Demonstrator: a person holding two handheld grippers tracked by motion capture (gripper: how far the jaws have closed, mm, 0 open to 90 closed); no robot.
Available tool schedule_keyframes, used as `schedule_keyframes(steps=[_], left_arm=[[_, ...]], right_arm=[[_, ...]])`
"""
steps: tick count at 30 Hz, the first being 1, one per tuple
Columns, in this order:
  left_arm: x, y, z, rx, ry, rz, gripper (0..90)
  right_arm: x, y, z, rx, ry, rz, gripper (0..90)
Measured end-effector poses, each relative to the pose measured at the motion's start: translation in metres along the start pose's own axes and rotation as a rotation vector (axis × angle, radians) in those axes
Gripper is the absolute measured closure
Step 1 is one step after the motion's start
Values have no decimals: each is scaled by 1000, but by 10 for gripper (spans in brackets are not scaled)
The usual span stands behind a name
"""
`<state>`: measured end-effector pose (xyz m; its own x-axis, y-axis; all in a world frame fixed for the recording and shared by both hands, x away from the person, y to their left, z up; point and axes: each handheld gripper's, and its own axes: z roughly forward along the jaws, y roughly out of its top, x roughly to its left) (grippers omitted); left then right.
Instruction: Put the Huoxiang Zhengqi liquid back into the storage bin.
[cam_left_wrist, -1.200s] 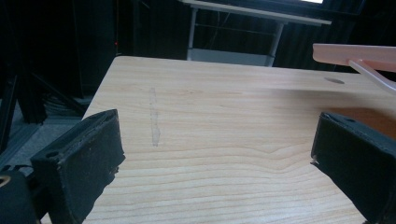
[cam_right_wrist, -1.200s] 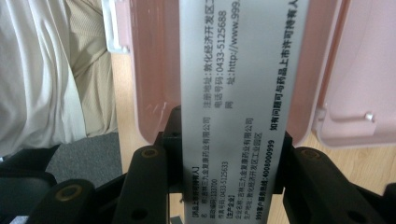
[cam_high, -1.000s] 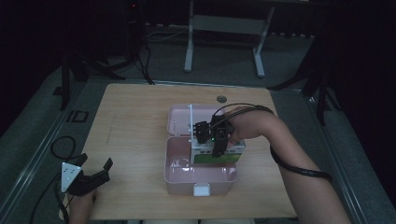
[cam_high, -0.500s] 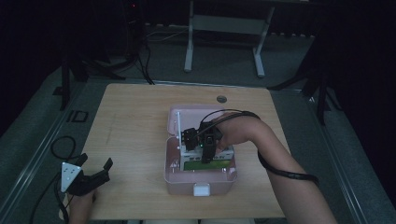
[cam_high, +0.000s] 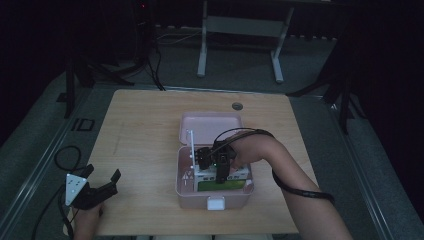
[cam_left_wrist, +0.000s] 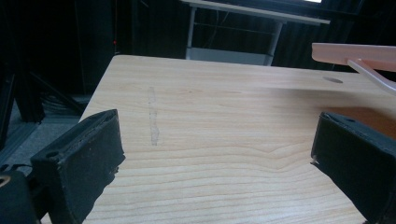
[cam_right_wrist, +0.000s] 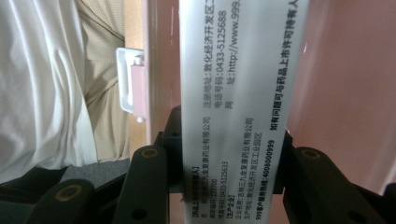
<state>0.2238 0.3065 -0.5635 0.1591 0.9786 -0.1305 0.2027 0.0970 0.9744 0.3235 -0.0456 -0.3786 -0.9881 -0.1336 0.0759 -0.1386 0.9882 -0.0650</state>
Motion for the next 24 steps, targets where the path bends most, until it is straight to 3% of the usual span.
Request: schedule_keyframes(steps=[24], left_arm=[[0,0,0,1,0,-1,22]], right_arm=[[-5,-6,64,29,42,9,630]])
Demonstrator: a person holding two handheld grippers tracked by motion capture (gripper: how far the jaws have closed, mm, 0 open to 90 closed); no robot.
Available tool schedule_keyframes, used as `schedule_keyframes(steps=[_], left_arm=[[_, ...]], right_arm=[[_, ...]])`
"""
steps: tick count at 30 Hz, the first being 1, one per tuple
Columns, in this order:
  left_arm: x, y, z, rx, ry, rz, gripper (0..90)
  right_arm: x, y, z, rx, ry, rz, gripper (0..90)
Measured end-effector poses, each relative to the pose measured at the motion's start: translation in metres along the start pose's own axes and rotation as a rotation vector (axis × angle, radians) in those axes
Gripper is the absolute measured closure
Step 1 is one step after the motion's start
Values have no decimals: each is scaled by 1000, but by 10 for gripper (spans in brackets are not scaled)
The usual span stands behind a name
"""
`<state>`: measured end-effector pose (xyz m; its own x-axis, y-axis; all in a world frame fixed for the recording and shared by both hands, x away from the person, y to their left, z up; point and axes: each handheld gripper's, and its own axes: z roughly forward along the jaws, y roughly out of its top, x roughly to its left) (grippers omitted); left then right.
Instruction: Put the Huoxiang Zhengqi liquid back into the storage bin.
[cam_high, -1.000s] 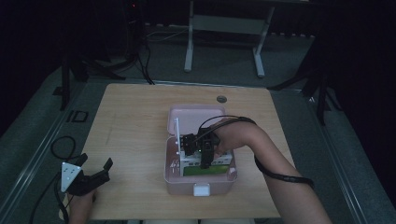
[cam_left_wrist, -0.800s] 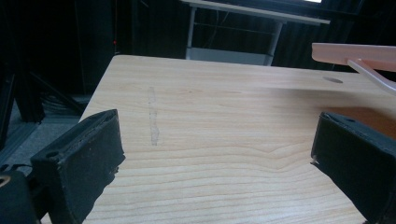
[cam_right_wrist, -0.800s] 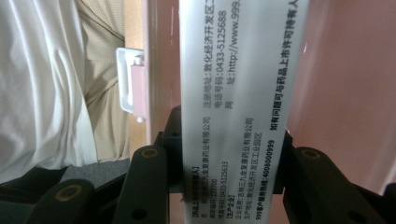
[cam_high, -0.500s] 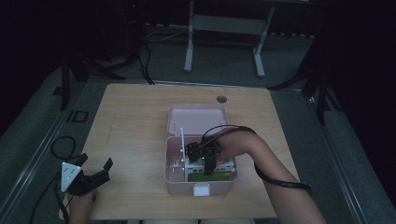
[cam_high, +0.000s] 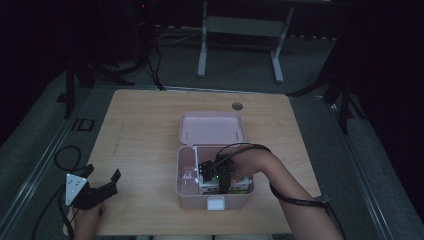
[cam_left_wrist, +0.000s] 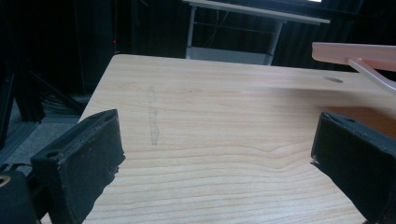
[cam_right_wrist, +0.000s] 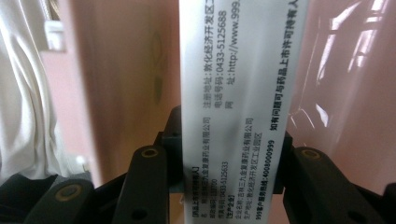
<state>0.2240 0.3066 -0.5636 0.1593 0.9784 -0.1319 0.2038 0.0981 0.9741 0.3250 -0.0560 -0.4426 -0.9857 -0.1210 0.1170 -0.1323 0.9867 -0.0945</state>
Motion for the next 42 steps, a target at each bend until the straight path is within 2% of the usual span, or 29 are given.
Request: schedule_keyframes(steps=[7,19,27,32,38,42], left_arm=[[0,0,0,0,1,1,22],[0,0,0,0,1,0,22],[0,0,0,2,0,-1,22],[0,0,0,3,1,-1,22],[0,0,0,3,3,0,22],[0,0,0,4,2,0,22]], right_arm=[[-1,-2,12,15,-9,5,630],[-2,-7,27,-7,-4,19,629],[-3,-6,29,-14,3,19,619],[-5,-9,22,-22,-1,26,563],[-2,-14,-1,-47,7,31,532],[0,-19,-13,-75,-3,30,514]])
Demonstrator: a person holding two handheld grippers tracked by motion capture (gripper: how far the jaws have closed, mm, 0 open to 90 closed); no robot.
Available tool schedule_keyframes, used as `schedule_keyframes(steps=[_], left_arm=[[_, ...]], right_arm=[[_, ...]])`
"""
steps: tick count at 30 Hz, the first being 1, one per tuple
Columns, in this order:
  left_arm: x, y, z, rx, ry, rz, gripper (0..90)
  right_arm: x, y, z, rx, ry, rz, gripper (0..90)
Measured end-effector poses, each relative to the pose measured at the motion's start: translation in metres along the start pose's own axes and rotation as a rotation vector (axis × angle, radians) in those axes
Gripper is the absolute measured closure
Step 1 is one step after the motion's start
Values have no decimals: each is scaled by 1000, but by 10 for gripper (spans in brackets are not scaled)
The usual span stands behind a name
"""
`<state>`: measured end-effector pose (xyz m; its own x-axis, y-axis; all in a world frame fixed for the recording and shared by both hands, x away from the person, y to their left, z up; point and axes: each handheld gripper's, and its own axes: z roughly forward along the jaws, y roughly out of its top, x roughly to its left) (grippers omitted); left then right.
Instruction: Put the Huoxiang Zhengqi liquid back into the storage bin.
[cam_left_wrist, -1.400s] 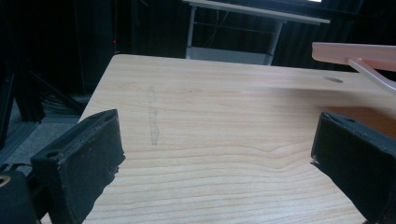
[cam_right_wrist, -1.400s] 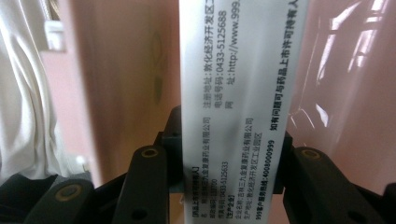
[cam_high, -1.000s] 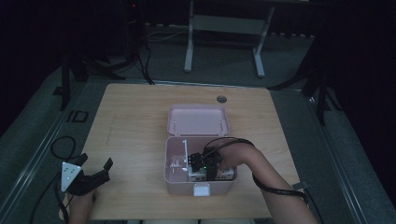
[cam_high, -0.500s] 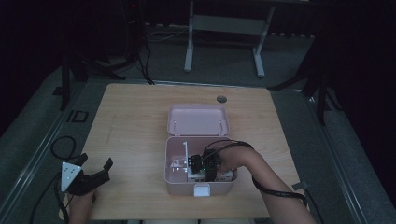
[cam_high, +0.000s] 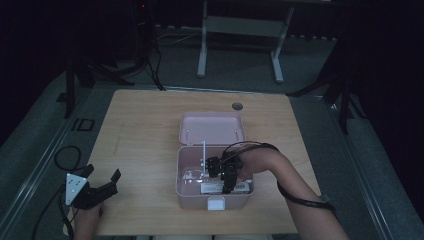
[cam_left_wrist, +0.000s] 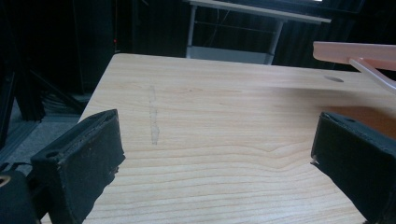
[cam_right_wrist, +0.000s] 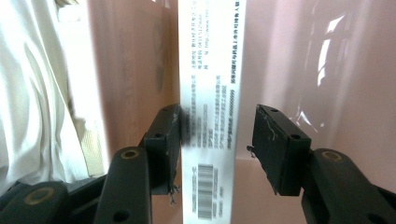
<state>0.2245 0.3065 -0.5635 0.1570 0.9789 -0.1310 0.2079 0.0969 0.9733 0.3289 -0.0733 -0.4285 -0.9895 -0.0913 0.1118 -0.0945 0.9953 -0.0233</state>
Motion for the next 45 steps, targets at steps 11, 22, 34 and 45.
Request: schedule_keyframes(steps=[11,22,34,45], left_arm=[[0,0,0,-2,0,-1,22],[-1,0,0,-4,3,0,22],[-1,0,0,-4,5,3,22],[0,0,0,-5,3,1,22]], right_arm=[[0,-19,-33,-81,-48,30,482],[-4,-59,-58,-181,-97,92,387],[-16,-117,-61,-254,-215,220,192],[-35,-162,-23,-335,-242,334,129]])
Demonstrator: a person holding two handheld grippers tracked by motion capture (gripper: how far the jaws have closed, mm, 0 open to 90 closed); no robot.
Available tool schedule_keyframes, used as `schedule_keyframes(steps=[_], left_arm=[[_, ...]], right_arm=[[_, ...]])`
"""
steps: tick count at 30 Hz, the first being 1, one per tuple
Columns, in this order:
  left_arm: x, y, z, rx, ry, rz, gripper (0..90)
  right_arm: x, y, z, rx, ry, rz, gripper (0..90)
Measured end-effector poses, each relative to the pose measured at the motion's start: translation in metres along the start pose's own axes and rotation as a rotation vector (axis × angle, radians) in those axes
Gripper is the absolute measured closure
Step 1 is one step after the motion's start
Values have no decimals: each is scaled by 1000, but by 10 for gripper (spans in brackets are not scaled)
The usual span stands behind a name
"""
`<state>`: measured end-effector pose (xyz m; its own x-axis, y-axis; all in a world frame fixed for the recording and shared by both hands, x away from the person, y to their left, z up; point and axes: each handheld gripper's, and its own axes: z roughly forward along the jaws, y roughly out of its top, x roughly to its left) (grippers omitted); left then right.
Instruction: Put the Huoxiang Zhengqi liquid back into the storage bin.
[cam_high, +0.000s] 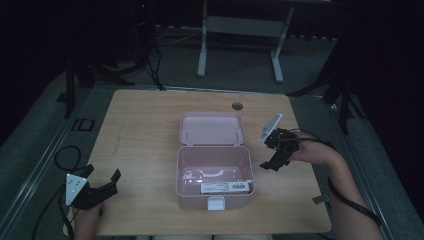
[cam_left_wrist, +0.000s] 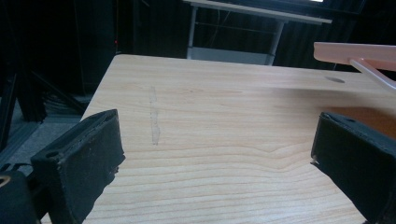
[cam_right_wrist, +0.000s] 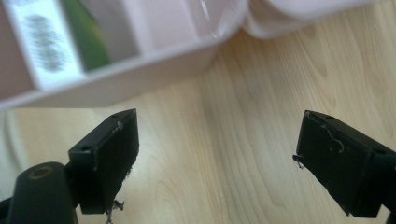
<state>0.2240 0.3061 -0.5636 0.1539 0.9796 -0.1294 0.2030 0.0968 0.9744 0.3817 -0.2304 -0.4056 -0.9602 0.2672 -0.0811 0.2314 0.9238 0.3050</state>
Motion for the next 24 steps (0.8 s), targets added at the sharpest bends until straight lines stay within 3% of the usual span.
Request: schedule_keyframes(steps=[6,12,18,24], left_arm=[[0,0,0,1,-1,-1,22],[0,0,0,0,-1,-2,22],[1,0,0,1,-3,-4,22],[1,0,0,0,-4,-4,22]], right_arm=[[-14,-23,24,-42,-46,86,133],[-21,-45,50,-147,-148,180,131],[-20,-66,73,-280,-269,278,128],[-14,-84,88,-380,-347,343,123]])
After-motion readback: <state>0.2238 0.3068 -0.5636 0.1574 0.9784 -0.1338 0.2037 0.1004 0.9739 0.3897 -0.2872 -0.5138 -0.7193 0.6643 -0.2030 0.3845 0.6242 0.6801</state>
